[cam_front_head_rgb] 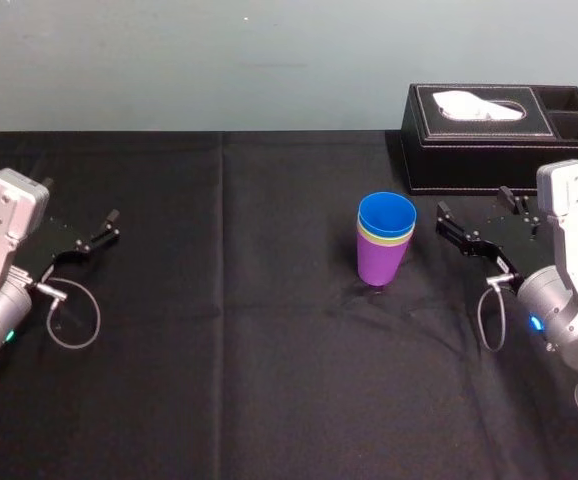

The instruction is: Stack the three plastic cups sequentially using one hand.

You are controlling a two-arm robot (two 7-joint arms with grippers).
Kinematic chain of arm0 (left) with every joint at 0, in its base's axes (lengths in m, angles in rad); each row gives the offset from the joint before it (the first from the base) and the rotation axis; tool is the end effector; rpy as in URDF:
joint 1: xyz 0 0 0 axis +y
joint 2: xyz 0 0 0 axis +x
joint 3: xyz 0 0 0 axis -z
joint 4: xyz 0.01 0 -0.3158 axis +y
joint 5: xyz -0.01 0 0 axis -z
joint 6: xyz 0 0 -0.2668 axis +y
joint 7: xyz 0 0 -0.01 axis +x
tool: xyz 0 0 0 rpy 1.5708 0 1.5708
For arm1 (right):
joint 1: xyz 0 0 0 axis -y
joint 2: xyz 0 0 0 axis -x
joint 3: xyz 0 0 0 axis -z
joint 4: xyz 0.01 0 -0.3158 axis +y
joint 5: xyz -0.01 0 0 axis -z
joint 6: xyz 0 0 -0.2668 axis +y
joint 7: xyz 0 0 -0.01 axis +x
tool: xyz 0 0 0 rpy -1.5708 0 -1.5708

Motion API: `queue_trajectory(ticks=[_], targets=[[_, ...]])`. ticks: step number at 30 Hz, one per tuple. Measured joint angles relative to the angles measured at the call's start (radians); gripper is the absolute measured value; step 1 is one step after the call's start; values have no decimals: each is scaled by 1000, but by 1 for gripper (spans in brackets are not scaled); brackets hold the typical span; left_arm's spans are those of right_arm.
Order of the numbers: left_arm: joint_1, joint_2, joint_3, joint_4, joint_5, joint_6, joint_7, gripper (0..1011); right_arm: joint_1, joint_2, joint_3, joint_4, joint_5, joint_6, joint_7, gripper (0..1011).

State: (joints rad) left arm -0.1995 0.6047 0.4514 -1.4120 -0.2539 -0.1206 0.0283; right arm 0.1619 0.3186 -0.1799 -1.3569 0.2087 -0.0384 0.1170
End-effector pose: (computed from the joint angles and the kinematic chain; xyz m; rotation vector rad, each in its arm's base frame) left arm 0.3226 0.1085 -0.3150 0.3044 -0.2851 1.2479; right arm 0.3317 -0.0730 -0.3311 -0.1469 -0.0541 -1.3420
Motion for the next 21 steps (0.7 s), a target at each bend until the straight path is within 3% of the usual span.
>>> queue_trajectory(ticks=[21], targets=[[0, 0, 0, 0, 0, 0, 0, 1011, 0, 0, 0, 0, 0, 0, 0, 1000]])
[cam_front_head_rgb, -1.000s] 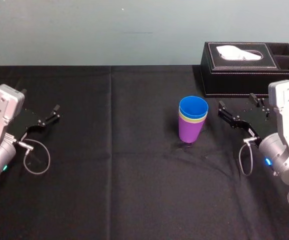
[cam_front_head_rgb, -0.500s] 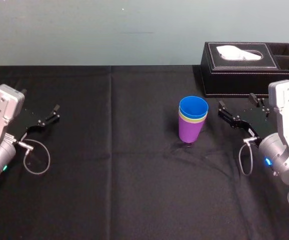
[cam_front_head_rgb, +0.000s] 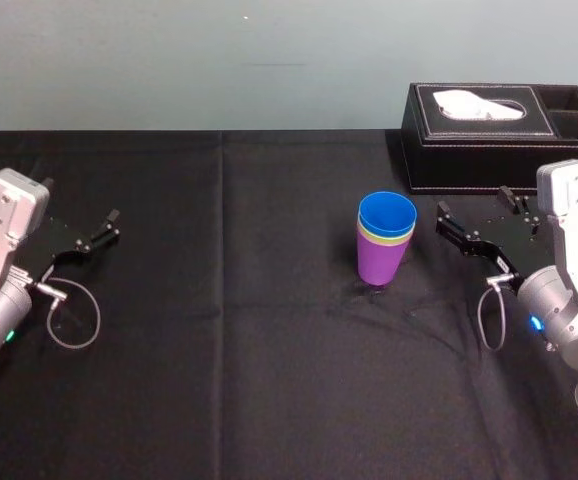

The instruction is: Stack the three plastic cups sequentially using one hand.

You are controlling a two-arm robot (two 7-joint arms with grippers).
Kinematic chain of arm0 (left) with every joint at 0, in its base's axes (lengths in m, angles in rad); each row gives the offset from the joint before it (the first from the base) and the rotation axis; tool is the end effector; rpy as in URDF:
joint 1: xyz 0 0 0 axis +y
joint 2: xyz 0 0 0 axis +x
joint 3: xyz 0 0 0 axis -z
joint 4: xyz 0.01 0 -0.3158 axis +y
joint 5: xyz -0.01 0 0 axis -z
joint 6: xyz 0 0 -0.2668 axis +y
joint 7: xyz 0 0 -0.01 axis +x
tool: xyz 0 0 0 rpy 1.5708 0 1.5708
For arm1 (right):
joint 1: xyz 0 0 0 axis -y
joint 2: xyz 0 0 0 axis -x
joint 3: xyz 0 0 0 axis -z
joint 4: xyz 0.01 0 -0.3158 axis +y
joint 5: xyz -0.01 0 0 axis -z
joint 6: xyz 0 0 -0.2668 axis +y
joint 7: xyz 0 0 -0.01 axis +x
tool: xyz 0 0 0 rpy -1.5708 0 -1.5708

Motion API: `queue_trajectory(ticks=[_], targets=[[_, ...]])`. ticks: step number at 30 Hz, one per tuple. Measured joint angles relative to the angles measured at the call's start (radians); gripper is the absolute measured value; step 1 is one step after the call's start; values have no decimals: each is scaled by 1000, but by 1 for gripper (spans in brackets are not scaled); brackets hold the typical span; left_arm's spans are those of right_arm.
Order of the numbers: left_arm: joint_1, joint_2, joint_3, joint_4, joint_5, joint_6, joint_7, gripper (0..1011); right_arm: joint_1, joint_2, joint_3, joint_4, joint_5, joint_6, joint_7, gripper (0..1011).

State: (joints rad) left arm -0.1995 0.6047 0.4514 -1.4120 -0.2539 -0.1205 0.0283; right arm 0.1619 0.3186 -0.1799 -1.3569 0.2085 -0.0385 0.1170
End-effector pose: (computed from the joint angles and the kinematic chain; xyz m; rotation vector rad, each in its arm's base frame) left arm 0.3226 0.1085 -0.3150 0.3045 -0.2850 1.2480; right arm 0.3317 -0.0730 -0.3311 -0.1470 -0.0543 -1.3420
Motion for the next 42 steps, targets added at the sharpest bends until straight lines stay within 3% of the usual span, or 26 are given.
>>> queue_trajectory(ticks=[42], targets=[[0, 0, 0, 0, 0, 0, 0, 1011, 0, 0, 0, 0, 0, 0, 0, 1000]])
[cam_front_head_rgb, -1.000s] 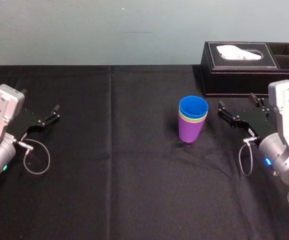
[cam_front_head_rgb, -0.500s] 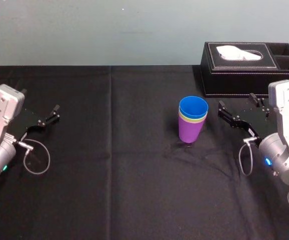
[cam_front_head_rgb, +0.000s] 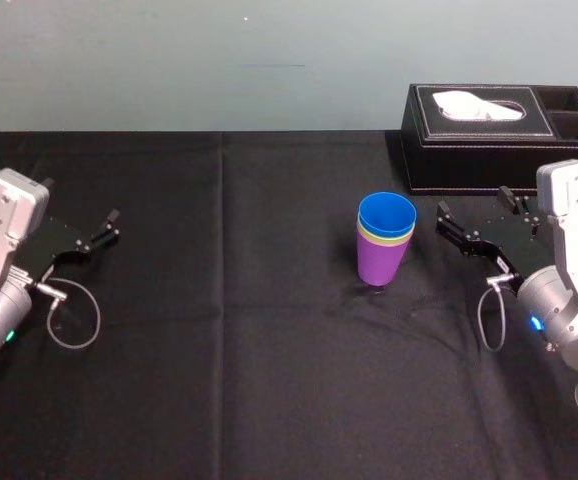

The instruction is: Stack the three plastic cups sequentially using one hand.

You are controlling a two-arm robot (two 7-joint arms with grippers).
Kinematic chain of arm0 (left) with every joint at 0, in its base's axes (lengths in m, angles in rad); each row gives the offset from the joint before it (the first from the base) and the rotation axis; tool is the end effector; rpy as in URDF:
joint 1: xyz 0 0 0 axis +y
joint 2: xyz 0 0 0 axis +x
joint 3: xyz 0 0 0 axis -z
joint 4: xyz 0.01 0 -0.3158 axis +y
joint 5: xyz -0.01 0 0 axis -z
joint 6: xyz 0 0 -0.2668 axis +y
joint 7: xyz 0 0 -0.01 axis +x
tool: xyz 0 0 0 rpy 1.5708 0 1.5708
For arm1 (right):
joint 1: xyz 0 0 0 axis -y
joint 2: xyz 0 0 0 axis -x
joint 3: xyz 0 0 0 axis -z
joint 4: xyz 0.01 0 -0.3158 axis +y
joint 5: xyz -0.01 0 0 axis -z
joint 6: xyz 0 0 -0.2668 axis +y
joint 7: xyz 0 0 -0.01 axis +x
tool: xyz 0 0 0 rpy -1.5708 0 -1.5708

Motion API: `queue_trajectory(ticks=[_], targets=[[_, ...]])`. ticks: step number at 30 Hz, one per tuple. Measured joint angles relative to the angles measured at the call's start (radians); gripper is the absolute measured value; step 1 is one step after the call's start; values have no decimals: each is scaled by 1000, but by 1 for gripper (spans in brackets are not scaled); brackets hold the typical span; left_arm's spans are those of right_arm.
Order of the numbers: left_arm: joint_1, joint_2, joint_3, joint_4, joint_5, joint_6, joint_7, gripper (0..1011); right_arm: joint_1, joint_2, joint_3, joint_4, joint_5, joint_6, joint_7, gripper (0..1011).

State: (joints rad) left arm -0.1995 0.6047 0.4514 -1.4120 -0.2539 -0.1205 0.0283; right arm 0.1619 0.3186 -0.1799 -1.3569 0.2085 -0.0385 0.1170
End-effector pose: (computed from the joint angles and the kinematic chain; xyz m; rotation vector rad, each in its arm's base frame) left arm 0.3226 0.1085 -0.3150 0.3045 -0.2850 1.2480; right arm 0.3317 -0.0730 -0.3311 -0.1470 -0.0543 -1.3420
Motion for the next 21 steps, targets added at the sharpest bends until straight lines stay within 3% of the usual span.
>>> queue_trajectory(ticks=[21], targets=[[0, 0, 0, 0, 0, 0, 0, 1011, 0, 0, 0, 0, 0, 0, 0, 1000]])
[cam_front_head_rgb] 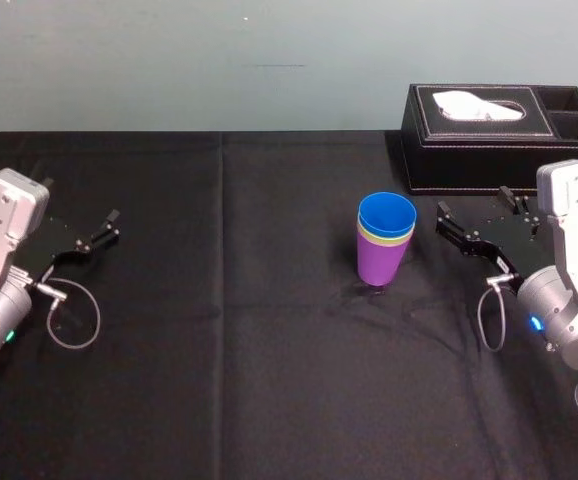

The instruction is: Stack the three plastic cups sequentially using one hand.

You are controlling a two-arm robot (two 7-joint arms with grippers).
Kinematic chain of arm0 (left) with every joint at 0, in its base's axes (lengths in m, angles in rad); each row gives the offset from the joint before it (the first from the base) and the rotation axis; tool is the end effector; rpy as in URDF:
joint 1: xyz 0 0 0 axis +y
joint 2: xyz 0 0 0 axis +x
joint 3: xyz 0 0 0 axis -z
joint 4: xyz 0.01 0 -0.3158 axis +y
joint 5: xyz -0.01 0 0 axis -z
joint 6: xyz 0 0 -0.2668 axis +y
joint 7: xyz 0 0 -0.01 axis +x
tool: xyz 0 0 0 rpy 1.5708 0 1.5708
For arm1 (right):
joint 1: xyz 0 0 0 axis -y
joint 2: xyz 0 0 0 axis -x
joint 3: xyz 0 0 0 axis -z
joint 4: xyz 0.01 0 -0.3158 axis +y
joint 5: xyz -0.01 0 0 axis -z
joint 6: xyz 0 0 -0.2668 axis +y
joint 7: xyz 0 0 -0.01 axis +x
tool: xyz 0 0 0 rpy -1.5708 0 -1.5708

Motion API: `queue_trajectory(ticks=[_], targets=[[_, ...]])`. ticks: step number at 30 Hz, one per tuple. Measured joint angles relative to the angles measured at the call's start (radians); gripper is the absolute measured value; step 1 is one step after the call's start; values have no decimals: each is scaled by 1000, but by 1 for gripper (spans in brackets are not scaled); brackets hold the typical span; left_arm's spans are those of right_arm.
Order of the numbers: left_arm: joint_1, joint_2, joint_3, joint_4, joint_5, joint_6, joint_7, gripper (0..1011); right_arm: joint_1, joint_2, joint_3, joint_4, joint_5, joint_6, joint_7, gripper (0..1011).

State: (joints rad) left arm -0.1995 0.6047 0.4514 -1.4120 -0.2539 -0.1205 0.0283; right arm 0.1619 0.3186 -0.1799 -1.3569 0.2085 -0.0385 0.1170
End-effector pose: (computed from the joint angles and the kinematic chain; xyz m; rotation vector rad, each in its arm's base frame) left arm 0.3226 0.1085 -0.3150 0.3045 -0.2850 1.2480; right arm 0.3317 -0.0730 -0.3311 -0.1470 -0.0543 -1.3420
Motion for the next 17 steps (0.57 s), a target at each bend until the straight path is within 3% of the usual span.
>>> queue_trajectory(ticks=[17], targets=[[0, 0, 0, 0, 0, 0, 0, 1011, 0, 0, 0, 0, 0, 0, 0, 1000]])
